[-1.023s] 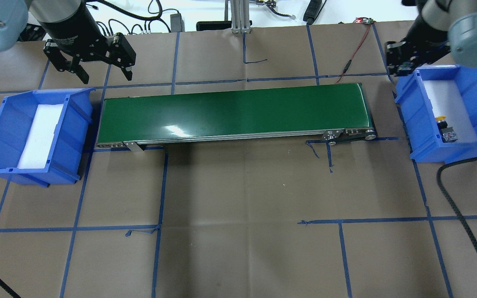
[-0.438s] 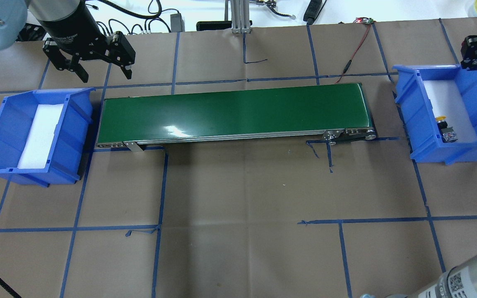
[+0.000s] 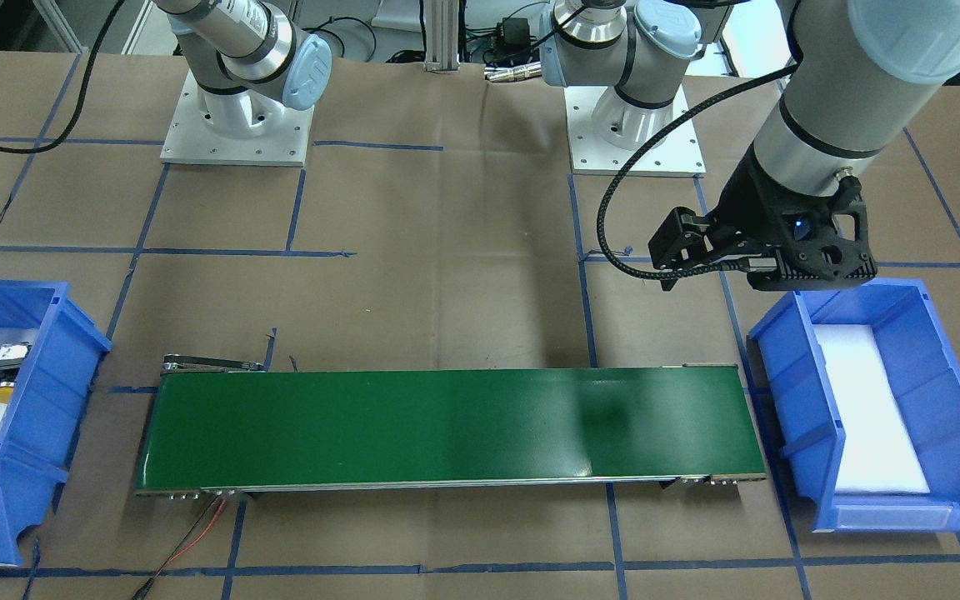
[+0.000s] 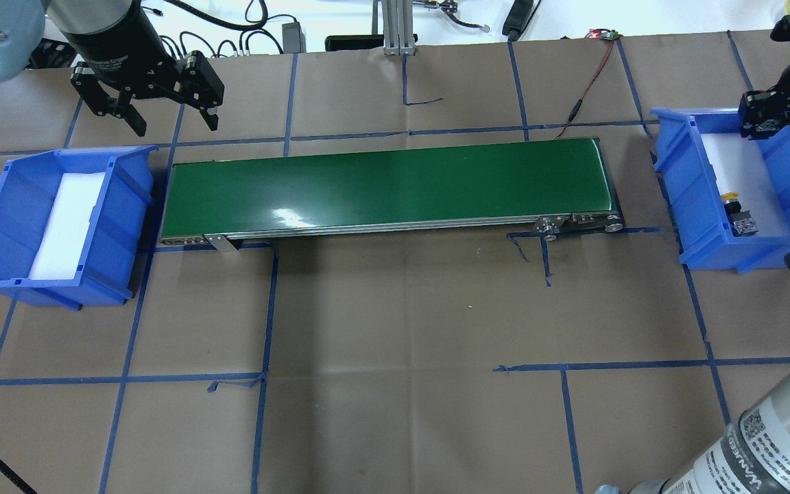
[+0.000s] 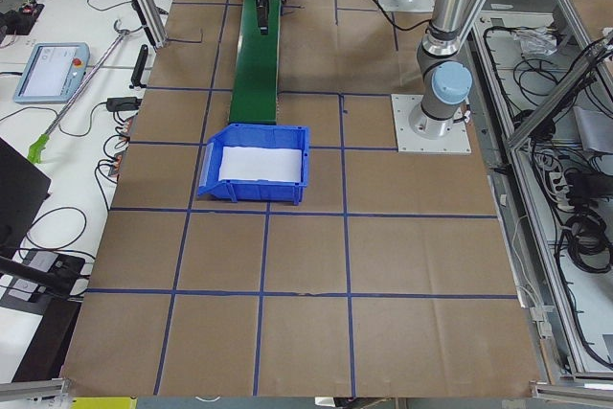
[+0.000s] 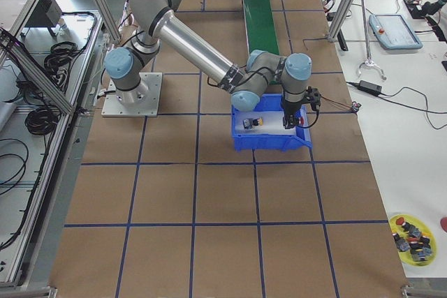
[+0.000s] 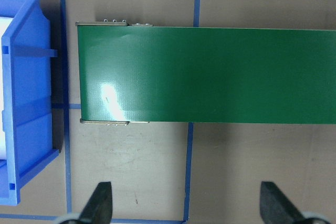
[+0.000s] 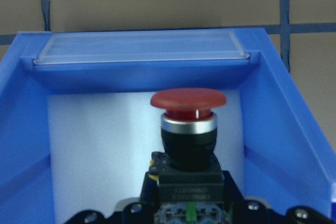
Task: Transport two buttons from left to right
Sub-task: 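Carry the red button with the right gripper and set it in the bin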
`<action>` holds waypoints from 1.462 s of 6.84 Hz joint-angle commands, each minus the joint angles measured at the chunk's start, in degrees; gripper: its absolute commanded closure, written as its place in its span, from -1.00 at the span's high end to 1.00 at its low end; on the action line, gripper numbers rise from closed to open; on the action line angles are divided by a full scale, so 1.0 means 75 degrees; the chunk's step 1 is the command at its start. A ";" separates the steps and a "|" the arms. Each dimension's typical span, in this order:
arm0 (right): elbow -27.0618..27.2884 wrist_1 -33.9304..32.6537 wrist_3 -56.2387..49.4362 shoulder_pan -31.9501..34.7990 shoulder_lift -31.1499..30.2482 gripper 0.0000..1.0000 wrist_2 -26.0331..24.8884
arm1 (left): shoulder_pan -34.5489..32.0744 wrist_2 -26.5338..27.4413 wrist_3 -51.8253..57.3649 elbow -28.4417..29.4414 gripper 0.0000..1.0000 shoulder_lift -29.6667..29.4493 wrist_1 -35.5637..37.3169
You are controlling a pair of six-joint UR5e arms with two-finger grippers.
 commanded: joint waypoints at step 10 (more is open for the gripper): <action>0.0491 0.0070 0.0015 0.0045 -0.0195 0.99 0.0352 | 0.0000 0.0000 0.0005 0.0012 0.99 -0.0007 0.0000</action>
